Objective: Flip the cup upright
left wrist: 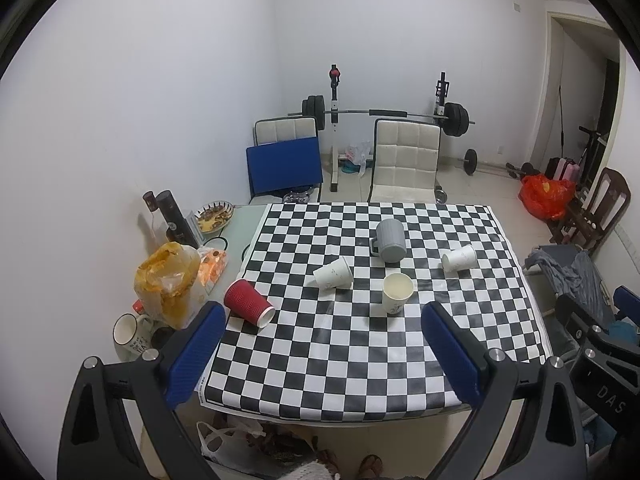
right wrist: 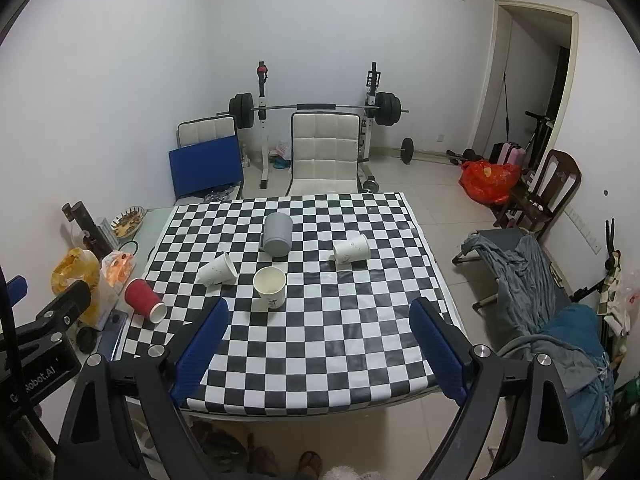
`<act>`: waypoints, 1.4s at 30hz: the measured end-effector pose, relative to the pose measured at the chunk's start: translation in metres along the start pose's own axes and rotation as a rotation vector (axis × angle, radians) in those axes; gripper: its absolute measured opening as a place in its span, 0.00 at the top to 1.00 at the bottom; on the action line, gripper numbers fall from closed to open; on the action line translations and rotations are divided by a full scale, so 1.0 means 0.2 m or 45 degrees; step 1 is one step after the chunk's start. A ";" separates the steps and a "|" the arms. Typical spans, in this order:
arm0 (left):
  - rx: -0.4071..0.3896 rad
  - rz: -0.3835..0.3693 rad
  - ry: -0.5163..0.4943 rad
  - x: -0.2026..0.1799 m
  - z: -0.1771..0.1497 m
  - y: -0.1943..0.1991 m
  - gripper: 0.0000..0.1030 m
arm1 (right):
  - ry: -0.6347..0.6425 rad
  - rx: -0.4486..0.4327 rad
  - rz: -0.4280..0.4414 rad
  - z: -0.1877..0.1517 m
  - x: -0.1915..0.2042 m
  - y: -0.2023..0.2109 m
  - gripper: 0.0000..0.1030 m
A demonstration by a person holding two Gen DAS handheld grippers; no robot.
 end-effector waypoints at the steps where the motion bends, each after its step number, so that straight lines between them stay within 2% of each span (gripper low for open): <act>1: -0.002 -0.001 0.000 -0.01 0.00 0.00 0.03 | 0.000 0.000 0.002 0.00 0.00 0.00 0.09; 42: -0.003 0.009 0.005 0.01 -0.02 0.02 0.03 | 0.024 -0.015 0.042 0.01 0.05 0.01 0.08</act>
Point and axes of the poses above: each gripper's, at about its wrist camera, not at the fingertips, and y roughly against the way its jaws point, x to its left, z to its top, the point moved 9 cm from there along -y, roughly the way its jaws point, and after that the axes turned 7 degrees about y, right-handed, at the moved point
